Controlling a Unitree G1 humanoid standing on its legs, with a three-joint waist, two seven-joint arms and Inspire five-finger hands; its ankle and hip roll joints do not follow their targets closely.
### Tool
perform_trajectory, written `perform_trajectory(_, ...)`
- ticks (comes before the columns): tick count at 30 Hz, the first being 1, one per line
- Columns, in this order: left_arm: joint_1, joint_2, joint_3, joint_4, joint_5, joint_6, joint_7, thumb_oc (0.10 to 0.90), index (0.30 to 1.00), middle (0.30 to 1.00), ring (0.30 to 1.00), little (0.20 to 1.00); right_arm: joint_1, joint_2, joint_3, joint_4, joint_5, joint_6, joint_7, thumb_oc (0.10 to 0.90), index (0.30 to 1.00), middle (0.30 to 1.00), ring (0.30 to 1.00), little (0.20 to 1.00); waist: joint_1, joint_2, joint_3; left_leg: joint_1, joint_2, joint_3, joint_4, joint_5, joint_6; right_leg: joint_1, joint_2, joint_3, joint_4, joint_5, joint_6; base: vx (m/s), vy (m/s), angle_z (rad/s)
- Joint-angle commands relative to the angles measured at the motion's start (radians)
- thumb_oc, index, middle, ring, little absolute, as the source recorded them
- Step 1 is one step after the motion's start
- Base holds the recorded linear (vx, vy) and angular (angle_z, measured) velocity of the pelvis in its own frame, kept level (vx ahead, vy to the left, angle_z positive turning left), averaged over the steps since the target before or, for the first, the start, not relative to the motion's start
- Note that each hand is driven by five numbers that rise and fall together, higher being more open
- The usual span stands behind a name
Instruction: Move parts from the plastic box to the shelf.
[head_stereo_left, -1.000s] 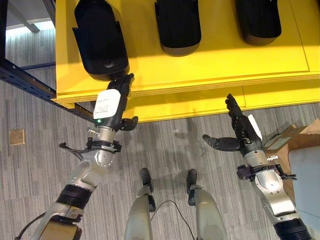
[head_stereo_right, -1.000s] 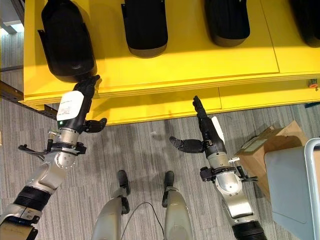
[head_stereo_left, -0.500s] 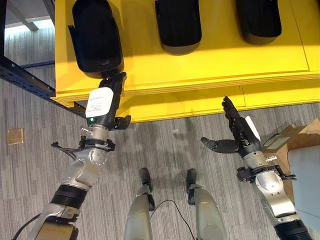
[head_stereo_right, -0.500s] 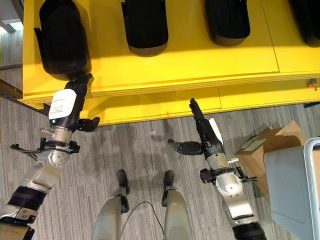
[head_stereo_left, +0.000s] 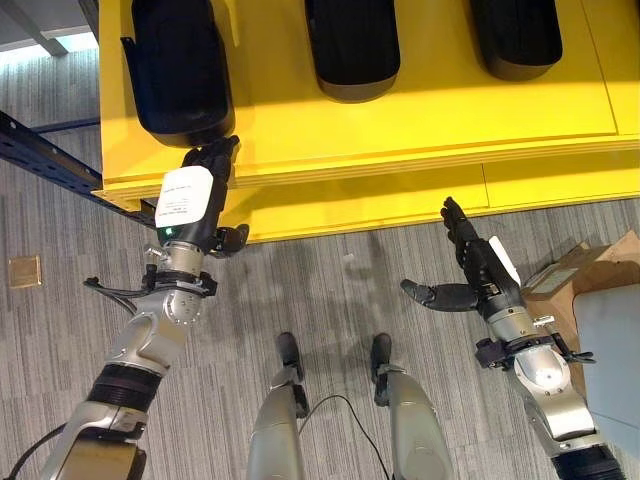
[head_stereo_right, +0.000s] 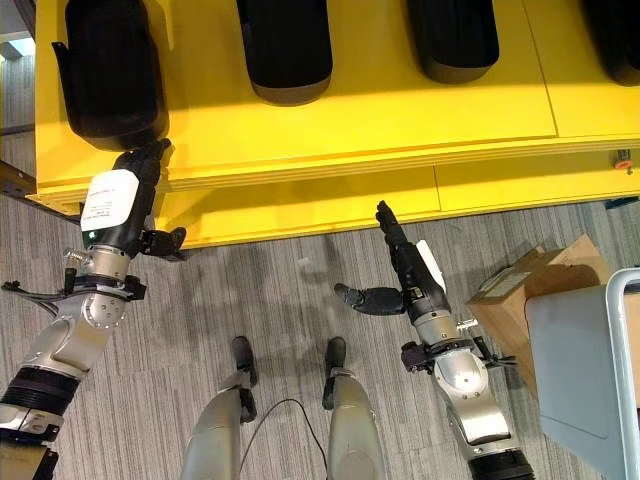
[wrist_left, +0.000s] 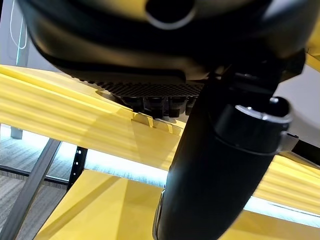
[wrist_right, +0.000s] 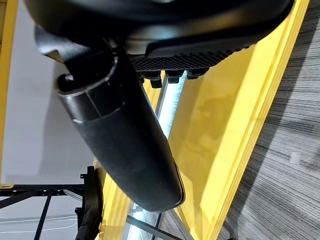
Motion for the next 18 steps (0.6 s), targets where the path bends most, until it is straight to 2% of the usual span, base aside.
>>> perform_trajectory(1,-0.073,0.085,0.06,0.06,-0.05,0.004,0.016,0.9,1.0,1.0,1.0,1.0,0.016,-0.029,-0.056,-0.127,0.039,-0.088,0.008,0.9,1.0,1.0,1.0,1.0,-0.011,-0.007,-0.094,0.038,0.093,-0.065,0.129,-0.18,-0.091,0.028,-0.073,0.017,-0.085,0.051,0.075,0.0,0.0,0.0)
perform_trajectory(18,-0.156,0.164,0.012,0.129,0.01,0.021,-0.009,0.9,1.0,1.0,1.0,1.0,0.046,-0.042,-0.063,-0.141,0.038,-0.082,0.03,0.9,1.0,1.0,1.0,1.0,-0.018,0.001,-0.097,0.012,0.086,-0.063,0.149,-0.187,-0.086,0.016,-0.077,0.023,-0.089,0.056,0.079,0.0,0.0,0.0)
